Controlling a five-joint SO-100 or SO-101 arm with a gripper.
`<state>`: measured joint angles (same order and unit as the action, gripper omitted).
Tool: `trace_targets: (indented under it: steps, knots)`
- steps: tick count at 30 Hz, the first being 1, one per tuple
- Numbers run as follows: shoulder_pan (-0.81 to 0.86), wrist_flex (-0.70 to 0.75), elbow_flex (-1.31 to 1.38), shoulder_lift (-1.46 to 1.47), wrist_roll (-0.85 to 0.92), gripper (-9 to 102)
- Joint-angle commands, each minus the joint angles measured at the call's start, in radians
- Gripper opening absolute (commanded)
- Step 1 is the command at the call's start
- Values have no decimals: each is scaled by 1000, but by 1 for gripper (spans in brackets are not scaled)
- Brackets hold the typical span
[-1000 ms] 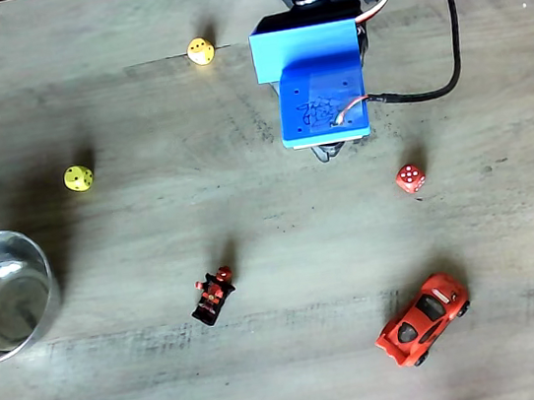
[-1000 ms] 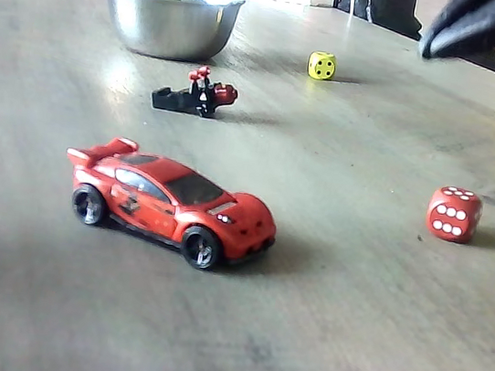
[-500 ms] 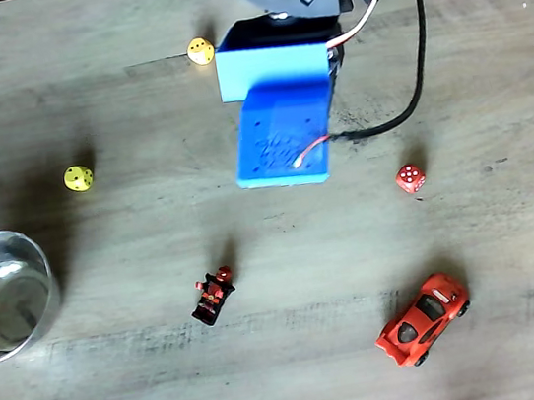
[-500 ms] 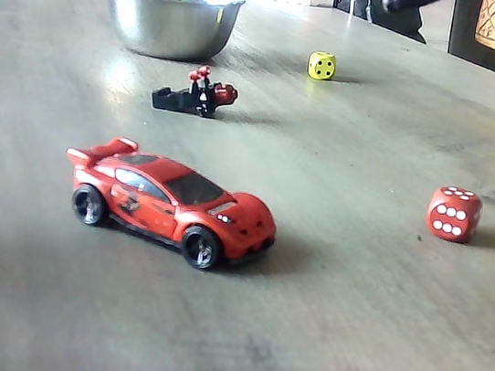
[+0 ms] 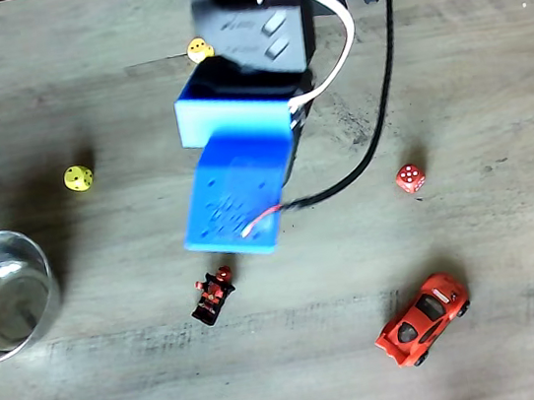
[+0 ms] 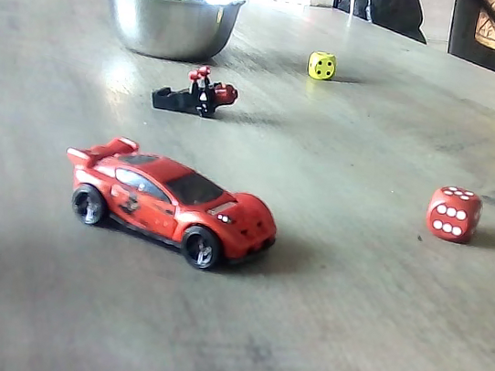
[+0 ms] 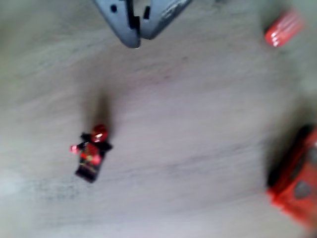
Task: Pick up the lego figure and place in bowl
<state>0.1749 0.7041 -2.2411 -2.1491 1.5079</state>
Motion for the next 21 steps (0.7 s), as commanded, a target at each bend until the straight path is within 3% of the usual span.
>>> trace_targets:
  steps: [1, 11, 21]
  knots:
    - [38, -20, 104, 67, -6, -1]
    - [140, -31, 141, 192, -6, -1]
    - [178, -308, 121, 278, -18, -1]
